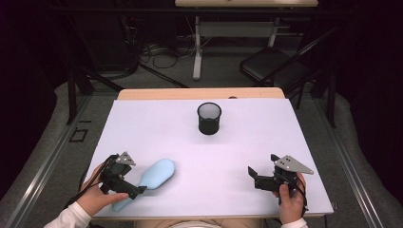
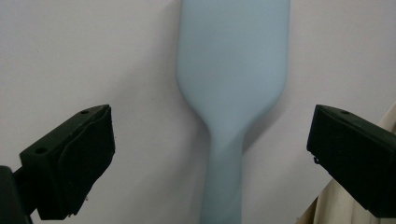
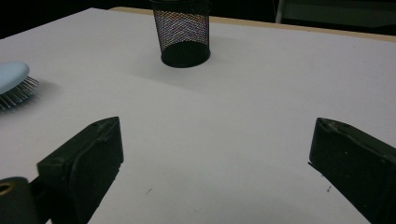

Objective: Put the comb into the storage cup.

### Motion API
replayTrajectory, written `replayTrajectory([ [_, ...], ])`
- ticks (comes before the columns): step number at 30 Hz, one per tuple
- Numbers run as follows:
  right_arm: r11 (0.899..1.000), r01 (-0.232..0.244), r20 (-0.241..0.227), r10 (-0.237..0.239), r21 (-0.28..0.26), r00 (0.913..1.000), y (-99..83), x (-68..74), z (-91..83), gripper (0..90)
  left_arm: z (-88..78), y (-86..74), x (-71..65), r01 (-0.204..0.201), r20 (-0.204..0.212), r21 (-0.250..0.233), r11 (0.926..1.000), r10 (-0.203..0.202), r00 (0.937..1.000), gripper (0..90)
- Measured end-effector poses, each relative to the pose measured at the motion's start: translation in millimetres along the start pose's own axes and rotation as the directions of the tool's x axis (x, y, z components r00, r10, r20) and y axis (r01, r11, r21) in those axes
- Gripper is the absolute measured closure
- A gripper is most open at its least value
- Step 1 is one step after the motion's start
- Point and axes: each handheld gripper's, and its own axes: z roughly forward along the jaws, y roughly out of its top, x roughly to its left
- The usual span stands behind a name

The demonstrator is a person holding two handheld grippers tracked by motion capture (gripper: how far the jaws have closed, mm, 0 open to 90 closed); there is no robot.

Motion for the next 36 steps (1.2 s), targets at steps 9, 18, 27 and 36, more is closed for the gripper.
replayTrajectory([
  [9, 1.0, 0.001, -0.001, -0.001, 0.0, 1.0, -0.1, 0.1, 0.2, 2.6, 0.9, -0.1, 0.4, 0.002, -0.004, 0.013, 0.9999, -0.002, 1.0, 3.0],
  [18, 1.0, 0.005, -0.002, -0.005, 0.004, 1.0, 0.0, 0.0, 0.2, 2.7, 4.7, 0.2, 0.3, -0.006, -0.004, 0.049, 0.9988, 0.006, 1.0, 14.3],
  [27, 1.0, 0.006, -0.001, -0.006, 0.003, 1.0, -0.1, 0.3, 0.5, 2.8, 8.2, 0.0, -3.0, -0.029, -0.025, 0.099, 0.9946, 0.031, 0.9992, 25.3],
  [36, 1.0, 0.011, -0.004, -0.01, 0.005, 0.9999, -0.3, 1.1, 1.4, 2.8, 11.6, -1.2, -3.3, -0.029, -0.022, 0.132, 0.9908, 0.032, 0.9993, 34.7],
])
